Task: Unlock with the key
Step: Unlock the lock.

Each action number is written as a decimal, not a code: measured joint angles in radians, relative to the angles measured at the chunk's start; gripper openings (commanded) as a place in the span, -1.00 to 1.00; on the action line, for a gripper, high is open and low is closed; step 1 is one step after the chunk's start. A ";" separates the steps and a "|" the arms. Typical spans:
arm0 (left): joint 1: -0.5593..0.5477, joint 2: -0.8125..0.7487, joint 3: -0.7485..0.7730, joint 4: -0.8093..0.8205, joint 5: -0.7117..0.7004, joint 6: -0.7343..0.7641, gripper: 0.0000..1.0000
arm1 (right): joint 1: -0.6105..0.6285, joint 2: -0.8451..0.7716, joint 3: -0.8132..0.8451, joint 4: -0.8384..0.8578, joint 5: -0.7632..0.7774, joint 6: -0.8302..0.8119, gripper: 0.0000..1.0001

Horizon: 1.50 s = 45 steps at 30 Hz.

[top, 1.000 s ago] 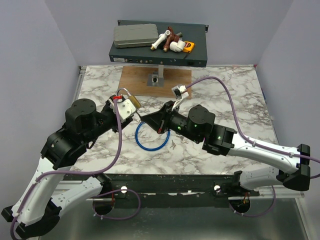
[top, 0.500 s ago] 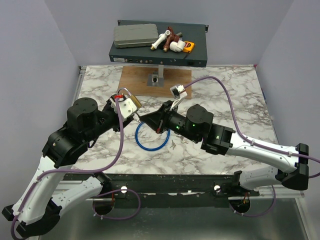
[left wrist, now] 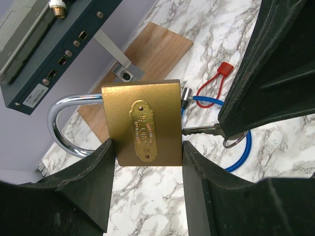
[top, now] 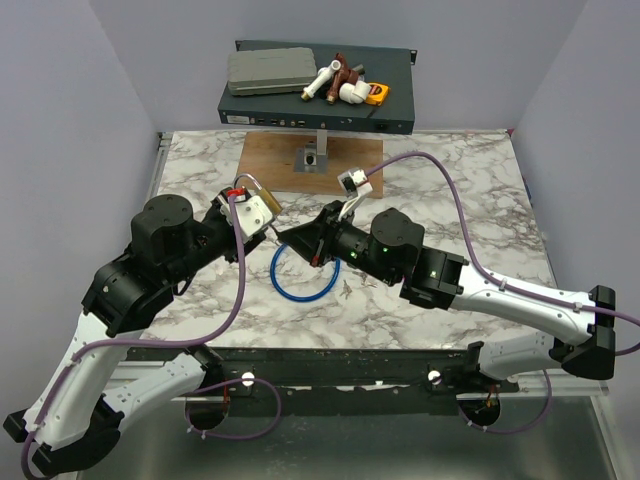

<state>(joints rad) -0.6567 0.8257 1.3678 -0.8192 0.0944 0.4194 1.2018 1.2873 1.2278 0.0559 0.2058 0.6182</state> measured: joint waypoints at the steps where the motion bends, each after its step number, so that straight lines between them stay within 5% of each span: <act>1: 0.000 0.000 0.000 0.000 0.000 0.000 -1.00 | 0.000 0.000 0.000 0.000 0.000 0.000 -0.99; 45: 0.002 0.000 -0.005 0.002 -0.035 -0.013 -1.00 | 0.000 -0.002 0.010 0.003 0.011 -0.036 -0.99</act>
<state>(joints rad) -0.6548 0.8257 1.3628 -0.8177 0.0589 0.4061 1.2022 1.2854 1.2373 0.0586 0.2173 0.5819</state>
